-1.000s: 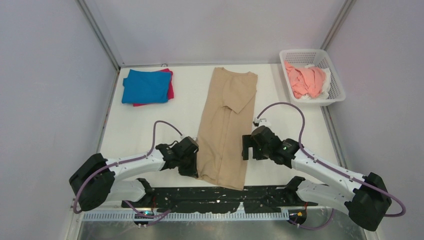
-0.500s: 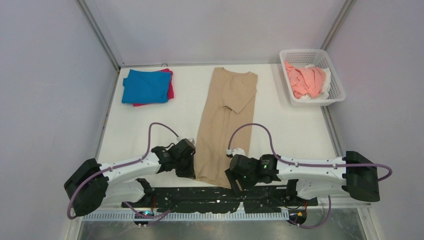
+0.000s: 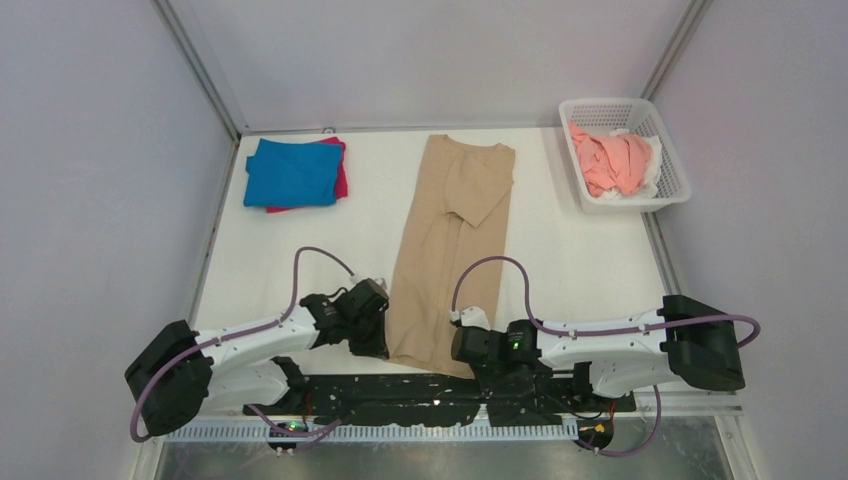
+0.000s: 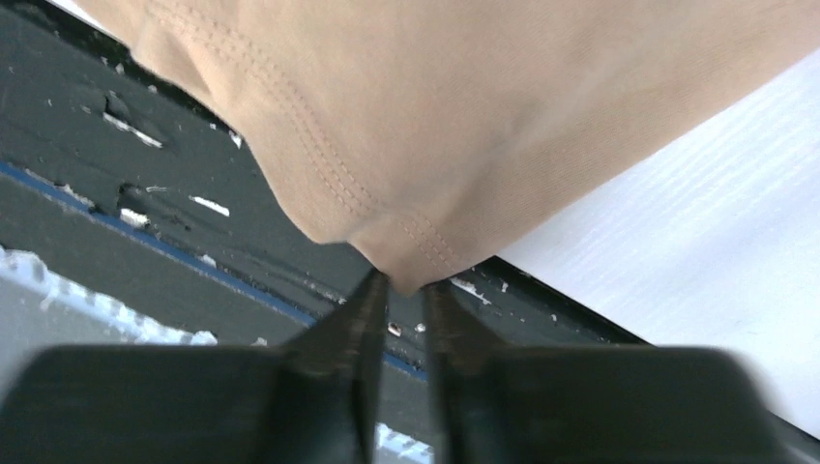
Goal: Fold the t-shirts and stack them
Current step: Grab the bottom of the folded rectangular tshirt with both arms, then fold the folded rectangular tshirt in 1/3 of the way
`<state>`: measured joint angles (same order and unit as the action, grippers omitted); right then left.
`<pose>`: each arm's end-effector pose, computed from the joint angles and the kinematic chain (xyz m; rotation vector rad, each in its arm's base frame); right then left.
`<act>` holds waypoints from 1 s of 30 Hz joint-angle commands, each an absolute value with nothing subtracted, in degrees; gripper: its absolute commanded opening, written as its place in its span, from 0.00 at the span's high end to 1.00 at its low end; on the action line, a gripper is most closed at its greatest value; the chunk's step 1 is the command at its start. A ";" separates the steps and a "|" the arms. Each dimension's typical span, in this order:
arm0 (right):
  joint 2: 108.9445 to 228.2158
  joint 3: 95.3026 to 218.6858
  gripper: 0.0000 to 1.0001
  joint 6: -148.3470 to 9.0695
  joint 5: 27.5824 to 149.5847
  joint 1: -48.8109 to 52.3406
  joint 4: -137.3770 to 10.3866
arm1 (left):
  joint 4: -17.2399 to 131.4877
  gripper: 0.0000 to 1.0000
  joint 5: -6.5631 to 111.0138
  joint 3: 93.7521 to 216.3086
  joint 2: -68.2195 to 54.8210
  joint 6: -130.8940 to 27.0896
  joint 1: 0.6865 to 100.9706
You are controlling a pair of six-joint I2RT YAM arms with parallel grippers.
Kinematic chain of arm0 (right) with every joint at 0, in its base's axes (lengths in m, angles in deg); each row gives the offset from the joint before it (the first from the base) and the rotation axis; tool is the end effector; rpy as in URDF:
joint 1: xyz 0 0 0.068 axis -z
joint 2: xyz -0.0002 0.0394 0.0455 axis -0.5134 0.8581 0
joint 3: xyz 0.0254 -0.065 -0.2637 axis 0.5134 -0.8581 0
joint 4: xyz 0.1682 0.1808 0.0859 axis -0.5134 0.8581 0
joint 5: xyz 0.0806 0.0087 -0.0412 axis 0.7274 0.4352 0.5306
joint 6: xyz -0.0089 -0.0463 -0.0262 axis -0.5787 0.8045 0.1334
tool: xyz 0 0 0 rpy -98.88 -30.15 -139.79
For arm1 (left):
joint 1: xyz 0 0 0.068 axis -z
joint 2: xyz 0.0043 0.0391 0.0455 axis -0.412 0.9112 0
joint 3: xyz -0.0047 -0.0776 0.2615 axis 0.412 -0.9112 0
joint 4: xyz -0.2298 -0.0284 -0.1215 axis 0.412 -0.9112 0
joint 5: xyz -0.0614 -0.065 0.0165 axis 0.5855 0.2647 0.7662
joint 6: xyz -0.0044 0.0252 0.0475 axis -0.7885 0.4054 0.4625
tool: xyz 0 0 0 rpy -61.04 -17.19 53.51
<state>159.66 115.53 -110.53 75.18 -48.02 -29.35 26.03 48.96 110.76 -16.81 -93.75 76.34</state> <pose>0.0424 0.1973 0.1568 -0.7584 2.7983 0.3279 0.1112 -0.1475 0.1519 -0.0095 2.9079 -0.5606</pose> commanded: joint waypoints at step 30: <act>146.07 126.49 0.94 -95.65 55.36 -22.88 -33.12 | 18.68 1.00 39.56 143.73 -6.92 -81.67 63.26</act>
